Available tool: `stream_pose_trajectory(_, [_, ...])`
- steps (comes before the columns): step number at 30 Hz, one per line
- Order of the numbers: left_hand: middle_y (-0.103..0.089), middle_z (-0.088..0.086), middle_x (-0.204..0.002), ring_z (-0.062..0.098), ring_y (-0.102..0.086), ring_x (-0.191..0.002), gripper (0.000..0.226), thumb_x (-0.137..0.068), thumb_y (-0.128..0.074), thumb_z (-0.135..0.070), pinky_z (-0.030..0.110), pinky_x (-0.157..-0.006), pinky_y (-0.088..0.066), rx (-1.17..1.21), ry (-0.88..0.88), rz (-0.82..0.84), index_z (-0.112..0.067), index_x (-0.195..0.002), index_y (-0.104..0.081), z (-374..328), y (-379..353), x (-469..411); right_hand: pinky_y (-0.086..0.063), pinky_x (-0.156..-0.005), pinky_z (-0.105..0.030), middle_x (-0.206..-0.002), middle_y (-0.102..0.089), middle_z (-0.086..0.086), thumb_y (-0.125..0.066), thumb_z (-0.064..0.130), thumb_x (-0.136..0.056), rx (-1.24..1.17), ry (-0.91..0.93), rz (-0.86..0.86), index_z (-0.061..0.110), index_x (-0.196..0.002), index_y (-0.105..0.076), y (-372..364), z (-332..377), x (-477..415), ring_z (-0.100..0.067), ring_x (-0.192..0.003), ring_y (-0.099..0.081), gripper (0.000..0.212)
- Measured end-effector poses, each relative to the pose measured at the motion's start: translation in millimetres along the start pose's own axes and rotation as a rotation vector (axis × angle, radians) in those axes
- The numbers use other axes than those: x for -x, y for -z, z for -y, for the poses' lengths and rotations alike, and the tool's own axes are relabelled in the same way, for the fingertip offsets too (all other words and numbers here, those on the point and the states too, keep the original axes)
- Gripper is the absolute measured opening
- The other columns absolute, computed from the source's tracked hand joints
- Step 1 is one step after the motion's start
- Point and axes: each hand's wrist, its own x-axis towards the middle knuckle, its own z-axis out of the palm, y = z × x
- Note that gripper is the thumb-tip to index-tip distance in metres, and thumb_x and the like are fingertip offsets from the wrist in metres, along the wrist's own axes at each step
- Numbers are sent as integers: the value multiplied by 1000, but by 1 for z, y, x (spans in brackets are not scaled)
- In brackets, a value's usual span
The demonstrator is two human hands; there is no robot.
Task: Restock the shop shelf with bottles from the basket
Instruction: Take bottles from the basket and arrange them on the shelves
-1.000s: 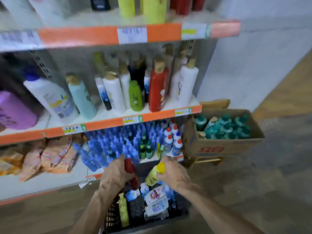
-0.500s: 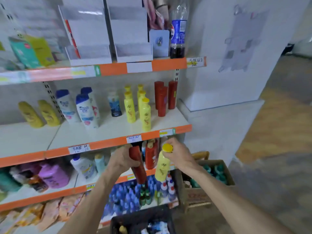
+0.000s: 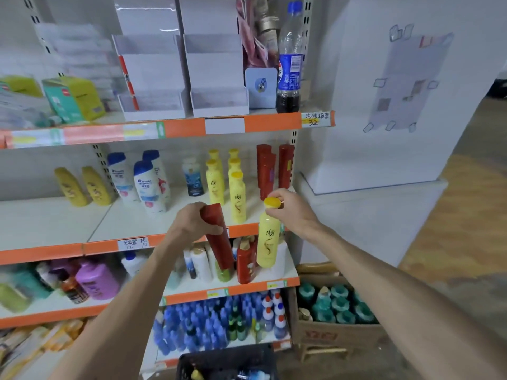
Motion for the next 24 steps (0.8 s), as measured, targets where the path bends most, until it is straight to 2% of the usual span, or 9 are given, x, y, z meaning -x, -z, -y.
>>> stream_pose_trajectory(4, [-66, 1, -86, 15, -58, -74, 37, -64, -85, -16, 20, -59, -44, -5, -38, 27, -14, -93, -63, -7, 7, -19, -50, -77, -29, -113, -65, 0, -68, 28, -88, 87, 50, 10, 20, -123, -60, -6, 5, -22, -16, -97, -61, 37])
stream_pose_trajectory(7, [-64, -1, -84, 12, -57, -71, 38, -64, -86, -18, 17, -56, -41, -25, -34, 65, -15, -93, -62, 2, 10, -33, -52, -81, -32, -120, -63, -1, -68, 30, -87, 157, 67, 39, 20, -125, -58, -17, 12, -35, -19, -102, -61, 40])
stream_pose_trajectory(12, [-65, 2, -86, 15, -58, -74, 39, -62, -87, -23, 21, -59, -42, -48, 7, 104, -15, -91, -63, 37, 16, -58, -51, -89, -39, -127, -62, -1, -67, 34, -89, 259, 131, 90, 21, -130, -56, -39, 32, -61, -19, -109, -60, 45])
stream_pose_trajectory(17, [-63, 2, -87, 18, -57, -77, 41, -62, -86, -24, 22, -59, -41, -67, 39, 127, -13, -94, -63, 68, 21, -72, -50, -83, -36, -128, -63, -2, -65, 35, -90, 388, 208, 66, 20, -130, -56, -67, 52, -90, -23, -114, -61, 43])
stream_pose_trajectory(21, [-65, 3, -89, 18, -58, -78, 43, -61, -86, -25, 20, -59, -42, -67, 42, 130, -12, -96, -65, 82, 25, -82, -42, -94, -38, -124, -65, -7, -63, 39, -93, 527, 298, 30, 16, -131, -56, -89, 64, -119, -27, -122, -52, 45])
stream_pose_trajectory(24, [-66, 3, -90, 17, -58, -79, 45, -61, -86, -25, 18, -60, -43, -56, 42, 138, -12, -99, -65, 89, 29, -94, -33, -99, -38, -118, -69, -5, -59, 43, -94, 659, 383, -20, 12, -125, -57, -104, 73, -142, -26, -120, -47, 44])
